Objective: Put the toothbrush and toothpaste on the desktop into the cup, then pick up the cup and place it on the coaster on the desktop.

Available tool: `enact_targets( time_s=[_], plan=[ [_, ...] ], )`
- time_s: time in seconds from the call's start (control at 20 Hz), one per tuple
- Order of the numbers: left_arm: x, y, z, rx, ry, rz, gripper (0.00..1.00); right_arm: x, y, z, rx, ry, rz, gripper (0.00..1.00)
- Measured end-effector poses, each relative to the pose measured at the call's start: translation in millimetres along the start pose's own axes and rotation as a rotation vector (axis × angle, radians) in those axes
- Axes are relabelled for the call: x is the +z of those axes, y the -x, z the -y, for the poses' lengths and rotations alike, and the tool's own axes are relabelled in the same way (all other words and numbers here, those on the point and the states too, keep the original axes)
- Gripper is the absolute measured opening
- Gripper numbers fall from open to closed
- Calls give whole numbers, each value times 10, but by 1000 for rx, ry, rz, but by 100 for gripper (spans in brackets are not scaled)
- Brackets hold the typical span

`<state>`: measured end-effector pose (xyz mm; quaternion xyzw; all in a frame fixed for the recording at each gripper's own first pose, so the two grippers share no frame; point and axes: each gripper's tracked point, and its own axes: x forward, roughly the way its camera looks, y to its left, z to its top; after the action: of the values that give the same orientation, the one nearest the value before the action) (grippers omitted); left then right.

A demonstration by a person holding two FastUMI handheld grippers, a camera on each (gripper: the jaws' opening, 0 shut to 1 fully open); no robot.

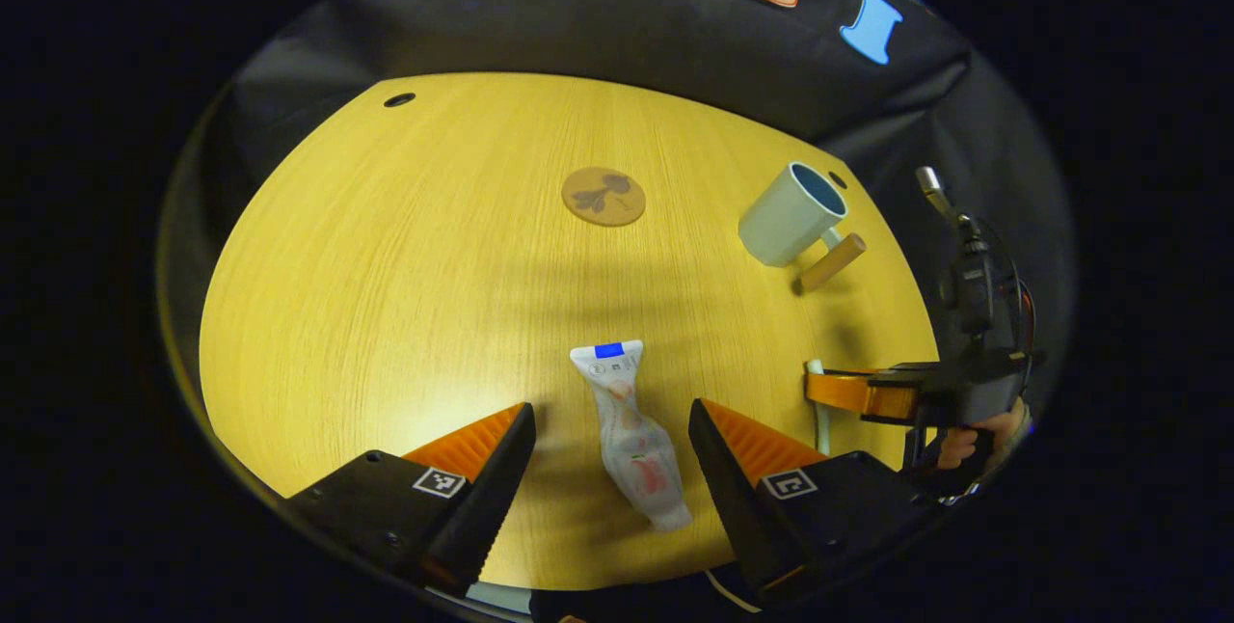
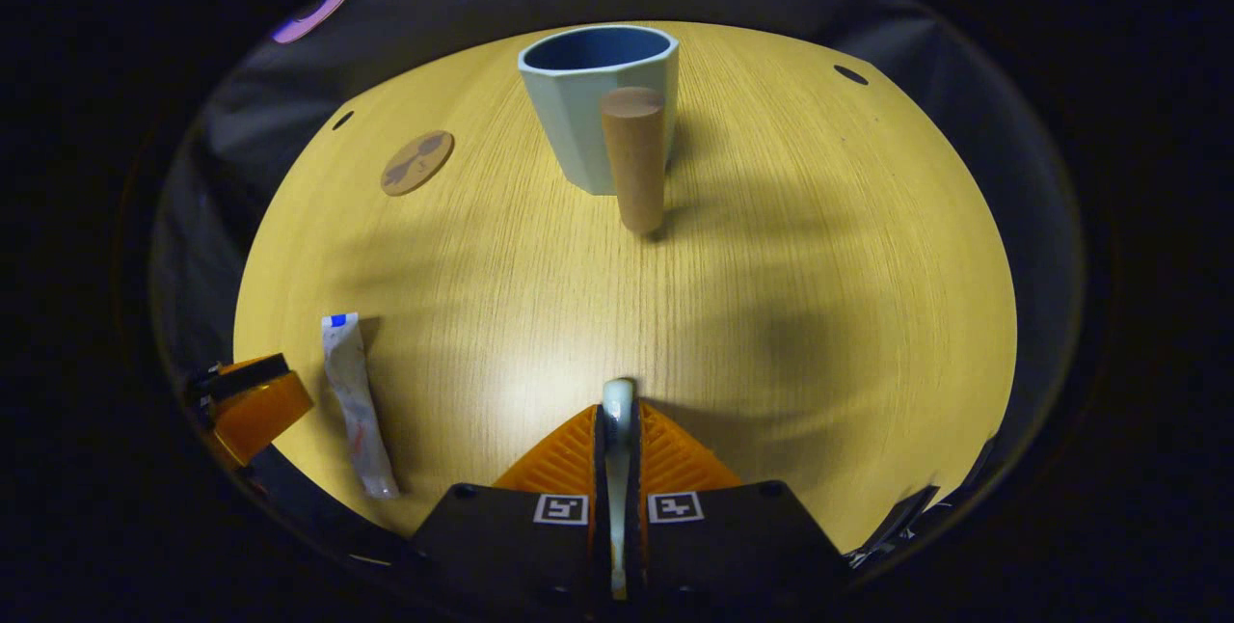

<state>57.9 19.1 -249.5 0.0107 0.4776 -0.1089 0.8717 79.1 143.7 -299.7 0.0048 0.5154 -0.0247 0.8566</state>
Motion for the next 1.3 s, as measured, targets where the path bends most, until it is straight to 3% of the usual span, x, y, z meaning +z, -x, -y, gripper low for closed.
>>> enact_targets(
  time_s=[0.4,0.5,0.55,0.75,1.0,1.15,1.3],
  plan=[
    [-62,-199,-50,99,89,-136,93,120,578,188,18,-61,196,8],
    [-89,-219,-84,121,86,-167,87,164,707,236,32,-91,235,8],
    [-90,-231,-89,122,83,-178,78,200,763,244,47,-99,258,8],
    [-138,-302,-79,126,79,-224,65,340,952,306,71,-64,361,8],
    [-148,-403,-96,141,32,-271,65,471,1109,294,78,-36,437,8],
    [-130,-398,-106,153,1,-279,54,550,1191,340,61,-27,466,8],
    [-122,-410,-138,183,-43,-278,51,640,1283,374,53,-25,494,8]
  ],
)
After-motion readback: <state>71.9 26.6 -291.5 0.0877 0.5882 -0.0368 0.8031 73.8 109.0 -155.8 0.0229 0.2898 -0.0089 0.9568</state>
